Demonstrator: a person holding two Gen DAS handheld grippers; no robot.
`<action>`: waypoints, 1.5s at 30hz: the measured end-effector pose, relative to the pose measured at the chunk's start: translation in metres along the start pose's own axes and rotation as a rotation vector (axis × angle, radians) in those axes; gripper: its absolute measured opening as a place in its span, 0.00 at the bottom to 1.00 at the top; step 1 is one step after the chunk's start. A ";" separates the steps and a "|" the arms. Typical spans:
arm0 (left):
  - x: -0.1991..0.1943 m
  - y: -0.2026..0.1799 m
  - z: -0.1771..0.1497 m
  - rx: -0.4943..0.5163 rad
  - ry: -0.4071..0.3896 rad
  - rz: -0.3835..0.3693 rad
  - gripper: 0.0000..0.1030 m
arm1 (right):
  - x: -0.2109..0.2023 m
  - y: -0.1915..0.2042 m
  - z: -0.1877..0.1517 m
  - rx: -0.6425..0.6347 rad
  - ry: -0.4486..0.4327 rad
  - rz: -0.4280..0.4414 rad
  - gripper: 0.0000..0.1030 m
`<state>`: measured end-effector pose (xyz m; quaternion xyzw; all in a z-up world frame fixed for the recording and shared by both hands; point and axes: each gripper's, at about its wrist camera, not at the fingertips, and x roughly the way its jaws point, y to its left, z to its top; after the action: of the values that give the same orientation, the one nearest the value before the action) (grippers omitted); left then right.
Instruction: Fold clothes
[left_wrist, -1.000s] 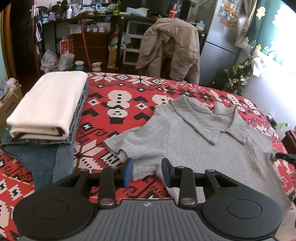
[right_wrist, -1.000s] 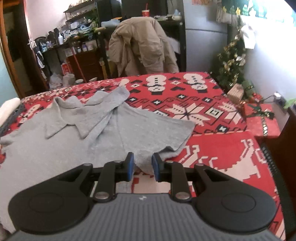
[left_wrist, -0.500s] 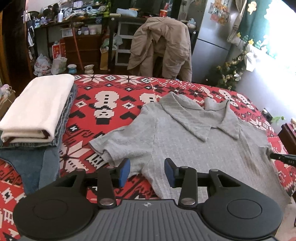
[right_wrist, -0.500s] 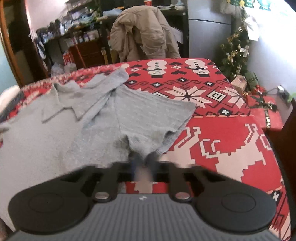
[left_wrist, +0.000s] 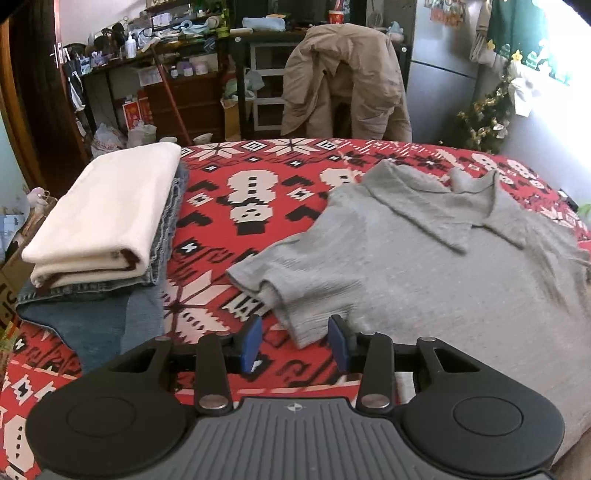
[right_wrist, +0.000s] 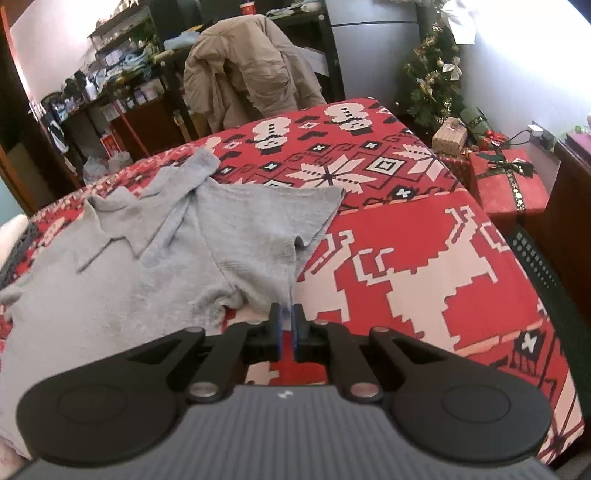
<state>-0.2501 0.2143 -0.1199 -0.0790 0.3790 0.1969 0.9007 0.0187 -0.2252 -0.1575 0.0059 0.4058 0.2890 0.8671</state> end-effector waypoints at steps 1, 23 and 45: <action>0.002 0.002 -0.001 -0.003 0.000 -0.005 0.34 | -0.001 0.001 -0.001 0.004 -0.001 0.001 0.11; -0.008 -0.017 -0.023 -0.010 0.025 -0.093 0.04 | -0.028 0.016 -0.006 0.045 -0.020 0.042 0.20; 0.009 -0.013 -0.018 0.020 0.037 -0.079 0.07 | -0.044 0.008 -0.015 0.072 -0.029 0.016 0.29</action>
<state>-0.2509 0.2000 -0.1390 -0.0885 0.3940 0.1561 0.9014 -0.0188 -0.2441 -0.1346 0.0445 0.4031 0.2808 0.8699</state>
